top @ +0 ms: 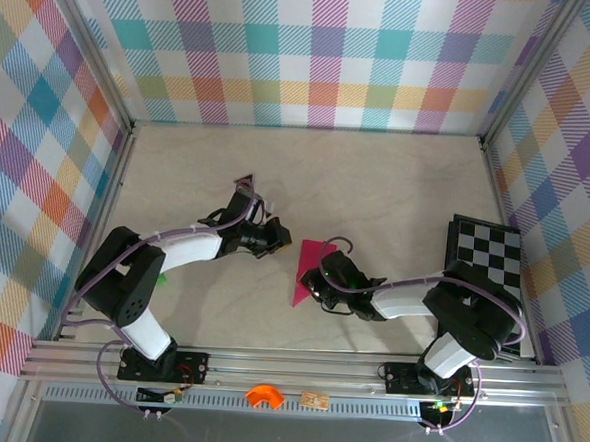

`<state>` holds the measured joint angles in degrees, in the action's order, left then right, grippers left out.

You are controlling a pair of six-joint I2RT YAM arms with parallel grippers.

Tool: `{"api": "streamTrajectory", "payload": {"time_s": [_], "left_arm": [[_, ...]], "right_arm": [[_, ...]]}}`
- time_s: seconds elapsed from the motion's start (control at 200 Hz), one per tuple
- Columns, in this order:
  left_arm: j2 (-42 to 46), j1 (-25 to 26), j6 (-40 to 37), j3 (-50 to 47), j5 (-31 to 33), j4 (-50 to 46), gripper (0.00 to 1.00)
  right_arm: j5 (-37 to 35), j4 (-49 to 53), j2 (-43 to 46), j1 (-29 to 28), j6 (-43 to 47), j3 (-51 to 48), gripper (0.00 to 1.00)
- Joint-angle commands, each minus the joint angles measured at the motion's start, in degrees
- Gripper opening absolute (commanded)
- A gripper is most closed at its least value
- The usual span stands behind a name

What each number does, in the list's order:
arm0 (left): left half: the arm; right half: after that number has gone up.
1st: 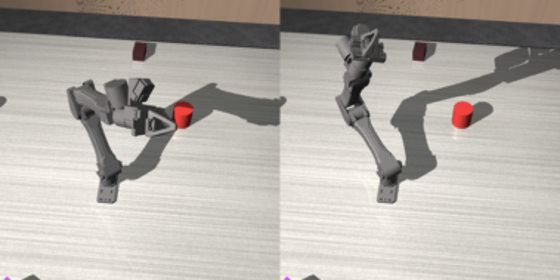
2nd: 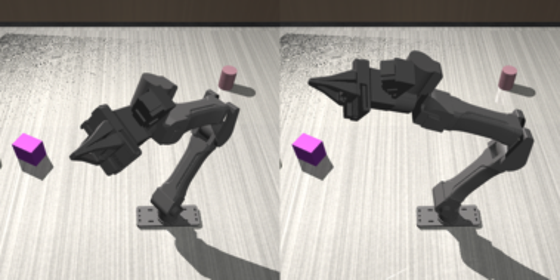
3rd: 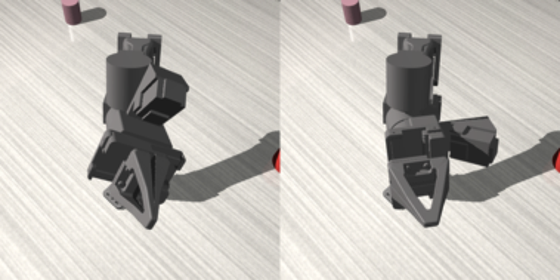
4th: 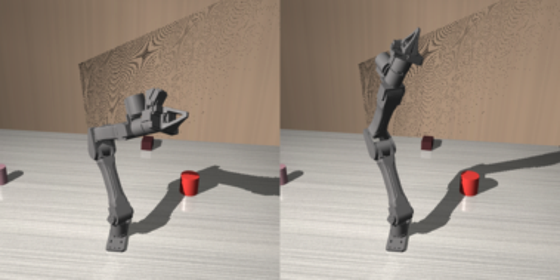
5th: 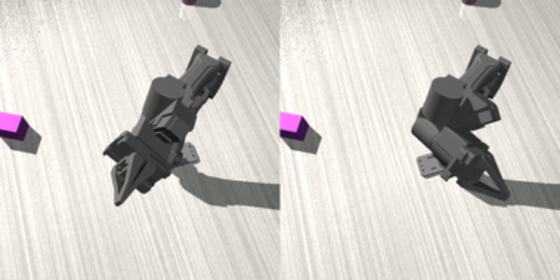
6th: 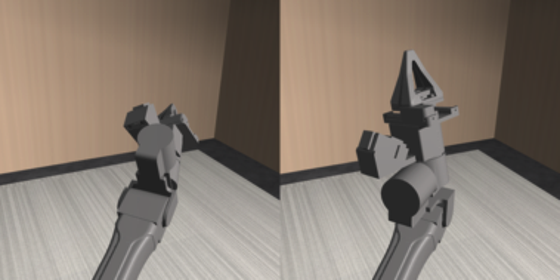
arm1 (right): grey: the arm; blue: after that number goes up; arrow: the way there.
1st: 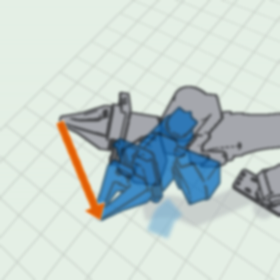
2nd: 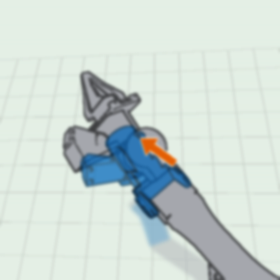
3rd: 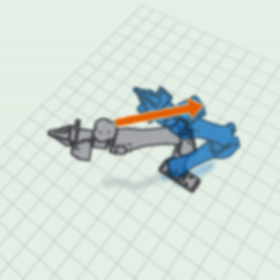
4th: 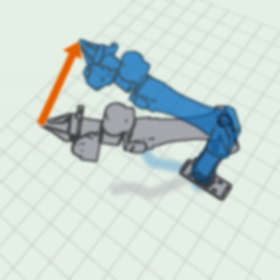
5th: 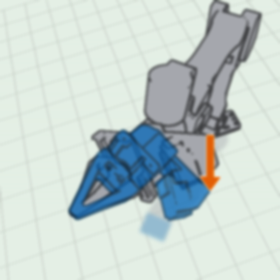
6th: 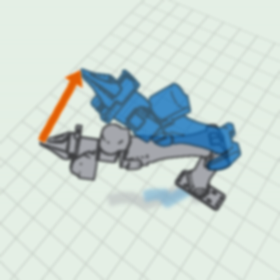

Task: Fold a paper plane with a square sheet of paper (pick it up from the middle)

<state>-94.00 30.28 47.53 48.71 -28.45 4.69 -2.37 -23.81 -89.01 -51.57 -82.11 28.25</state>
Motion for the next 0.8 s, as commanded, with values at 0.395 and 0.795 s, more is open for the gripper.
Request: {"api": "streamTrajectory", "payload": {"time_s": [0.395,0.795], "left_arm": [[-8.6,4.12,-3.06,7.61,-3.45,-2.18,0.07],[-14.59,4.35,-6.63,10.54,-1.65,-8.33,0.06]], "right_arm": [[-6.7,25.57,19.89,7.48,20.96,1.98,0.26],[11.25,24.69,15.98,16.55,24.59,1.2,0.28]]}}
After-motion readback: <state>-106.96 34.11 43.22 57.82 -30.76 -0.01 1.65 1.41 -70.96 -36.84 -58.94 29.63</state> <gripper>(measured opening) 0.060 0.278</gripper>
